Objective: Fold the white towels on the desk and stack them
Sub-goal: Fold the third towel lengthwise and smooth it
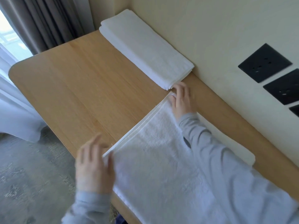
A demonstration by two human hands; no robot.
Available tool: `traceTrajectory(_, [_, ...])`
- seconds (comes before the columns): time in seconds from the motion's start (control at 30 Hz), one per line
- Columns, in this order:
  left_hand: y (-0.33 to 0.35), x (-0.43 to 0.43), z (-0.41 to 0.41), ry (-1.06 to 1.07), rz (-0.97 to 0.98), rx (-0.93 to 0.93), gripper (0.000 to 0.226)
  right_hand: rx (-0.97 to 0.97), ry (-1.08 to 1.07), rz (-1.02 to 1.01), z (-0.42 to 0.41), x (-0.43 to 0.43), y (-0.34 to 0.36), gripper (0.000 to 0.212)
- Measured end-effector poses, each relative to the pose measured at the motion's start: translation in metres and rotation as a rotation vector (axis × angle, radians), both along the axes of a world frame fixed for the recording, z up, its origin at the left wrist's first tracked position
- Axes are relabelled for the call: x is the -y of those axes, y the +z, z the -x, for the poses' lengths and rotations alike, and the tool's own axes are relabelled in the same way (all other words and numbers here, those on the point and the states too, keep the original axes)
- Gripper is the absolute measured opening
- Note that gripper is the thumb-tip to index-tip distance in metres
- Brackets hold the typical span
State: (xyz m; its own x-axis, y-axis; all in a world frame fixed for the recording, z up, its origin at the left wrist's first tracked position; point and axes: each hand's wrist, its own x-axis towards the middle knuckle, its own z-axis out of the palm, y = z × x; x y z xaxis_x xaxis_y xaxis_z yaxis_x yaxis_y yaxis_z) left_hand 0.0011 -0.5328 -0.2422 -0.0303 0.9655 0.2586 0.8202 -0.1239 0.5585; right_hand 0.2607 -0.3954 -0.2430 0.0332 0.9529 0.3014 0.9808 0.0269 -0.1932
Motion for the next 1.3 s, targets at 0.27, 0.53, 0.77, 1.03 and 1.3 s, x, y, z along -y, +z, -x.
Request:
traceTrajectory(0.27, [-0.032, 0.007, -0.049, -0.454, 0.261, -0.374, 0.067, 0.085, 0.683, 0.214, 0.010, 0.095, -0.031, 0.046])
traceTrajectory(0.53, [-0.044, 0.008, -0.027, -0.319, 0.316, -0.325, 0.081, 0.282, 0.315, 0.459, -0.041, 0.005, -0.027, 0.053])
traceTrajectory(0.77, [-0.040, 0.008, -0.030, -0.309, 0.327, -0.326, 0.080, 0.022, 0.572, 0.225, 0.046, 0.113, -0.025, 0.058])
traceTrajectory(1.03, [-0.041, 0.008, -0.031, -0.275, 0.330, -0.350, 0.080, 0.241, -0.052, 0.605, -0.140, 0.099, -0.018, 0.072])
traceTrajectory(1.3, [-0.039, 0.009, -0.033, -0.260, 0.329, -0.361, 0.080, 0.143, 0.402, 0.279, -0.018, 0.171, -0.017, 0.065])
